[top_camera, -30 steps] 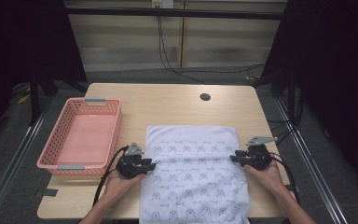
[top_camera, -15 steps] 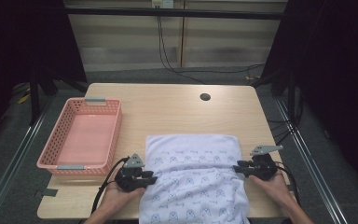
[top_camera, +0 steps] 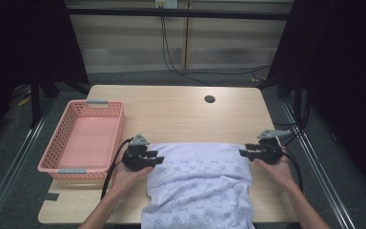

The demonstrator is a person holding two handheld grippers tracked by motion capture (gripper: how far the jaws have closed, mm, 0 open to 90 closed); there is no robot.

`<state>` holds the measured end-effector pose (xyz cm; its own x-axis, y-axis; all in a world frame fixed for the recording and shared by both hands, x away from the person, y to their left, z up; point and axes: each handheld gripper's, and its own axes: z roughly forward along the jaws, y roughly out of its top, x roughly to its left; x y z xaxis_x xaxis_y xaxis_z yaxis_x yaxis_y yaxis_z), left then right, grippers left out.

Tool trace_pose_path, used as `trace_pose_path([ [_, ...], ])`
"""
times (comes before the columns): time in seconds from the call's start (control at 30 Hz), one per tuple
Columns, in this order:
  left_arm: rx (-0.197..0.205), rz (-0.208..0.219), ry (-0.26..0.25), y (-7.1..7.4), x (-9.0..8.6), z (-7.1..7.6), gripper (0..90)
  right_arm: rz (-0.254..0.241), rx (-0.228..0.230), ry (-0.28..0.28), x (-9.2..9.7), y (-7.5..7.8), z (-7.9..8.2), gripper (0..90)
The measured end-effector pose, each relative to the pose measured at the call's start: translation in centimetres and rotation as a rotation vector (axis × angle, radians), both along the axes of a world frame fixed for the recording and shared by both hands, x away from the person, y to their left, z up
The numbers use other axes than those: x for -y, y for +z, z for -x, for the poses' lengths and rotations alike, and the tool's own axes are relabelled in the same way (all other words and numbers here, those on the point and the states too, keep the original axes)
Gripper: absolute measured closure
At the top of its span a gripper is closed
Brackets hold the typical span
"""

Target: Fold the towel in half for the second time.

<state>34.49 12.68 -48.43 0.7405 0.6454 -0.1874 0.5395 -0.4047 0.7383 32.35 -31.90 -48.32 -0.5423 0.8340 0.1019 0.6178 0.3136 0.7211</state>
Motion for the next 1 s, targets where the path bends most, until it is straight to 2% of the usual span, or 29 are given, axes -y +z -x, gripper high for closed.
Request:
trace_pose_path([
  [0.07,-0.011,-0.035,0.003,-0.6,0.4,-1.3,56.2,0.005,0.005,-0.016,0.1,-0.3,-1.6,53.0],
  [0.13,-0.023,0.000,0.048,-1.0,0.3,-2.2,53.6,0.001,0.005,-0.015,0.0,-0.6,-2.9,51.9],
  [0.2,-0.035,-0.001,0.086,-1.4,0.0,-2.7,51.3,0.005,-0.007,-0.004,-0.3,-0.9,-3.7,52.0],
  [0.23,-0.036,-0.028,0.094,-1.6,-0.1,-2.9,51.1,0.016,-0.007,-0.013,-0.5,-1.1,-3.9,52.3],
  [0.27,-0.036,-0.028,0.106,-1.8,-0.2,-3.0,50.9,0.017,-0.011,-0.011,-0.6,-1.3,-4.1,52.5],
  [0.3,-0.042,-0.005,0.110,-1.9,-0.5,-3.1,51.6,0.013,-0.023,-0.011,-0.6,-1.5,-4.1,53.0],
  [0.4,-0.040,-0.021,0.119,-1.7,-0.6,-3.1,49.3,0.042,-0.025,0.003,-0.9,-2.0,-4.0,54.6],
  [0.47,-0.034,-0.032,0.137,-1.6,-0.5,-2.9,47.2,0.044,-0.031,-0.003,-1.1,-2.0,-3.8,58.5],
  [0.53,-0.020,-0.040,0.139,-1.6,-0.6,-2.7,45.8,0.047,-0.028,0.021,-1.2,-2.0,-3.6,61.4],
  [0.57,-0.010,-0.053,0.160,-1.6,-0.6,-2.6,45.4,0.045,-0.023,0.023,-1.3,-2.0,-3.4,63.9],
  [0.6,0.018,-0.047,0.190,-1.4,-0.7,-2.3,46.0,0.049,-0.027,0.027,-1.2,-1.9,-3.3,65.2],
  [0.63,0.041,0.001,0.197,-1.0,-1.0,-2.0,45.7,0.045,-0.031,0.024,-1.1,-1.9,-3.3,65.7],
  [0.67,0.041,0.012,0.184,-0.6,-1.2,-1.9,46.5,0.044,-0.028,0.029,-1.0,-1.9,-3.2,67.1],
  [0.73,0.020,-0.041,0.170,-0.5,-0.9,-2.0,45.2,0.035,-0.033,0.029,-0.9,-1.9,-3.1,69.2],
  [0.8,-0.001,-0.050,0.171,-1.1,-0.9,-2.3,45.7,0.030,-0.035,0.040,-0.7,-1.9,-3.1,72.4],
  [0.83,-0.009,-0.067,0.172,-1.5,-0.8,-2.5,45.5,0.029,-0.052,0.029,-0.7,-1.9,-2.9,74.1],
  [0.9,0.017,-0.092,0.180,-1.9,-0.8,-2.7,46.7,0.017,-0.050,0.039,-0.6,-1.9,-2.9,76.4],
  [0.97,-0.006,-0.069,0.157,-1.8,-1.0,-3.0,47.5,0.008,-0.062,0.047,-0.6,-1.9,-2.8,79.0],
  [1.0,-0.006,-0.071,0.127,-1.8,-1.1,-3.0,53.7,-0.001,-0.073,0.053,-0.6,-1.9,-2.7,81.5],
])
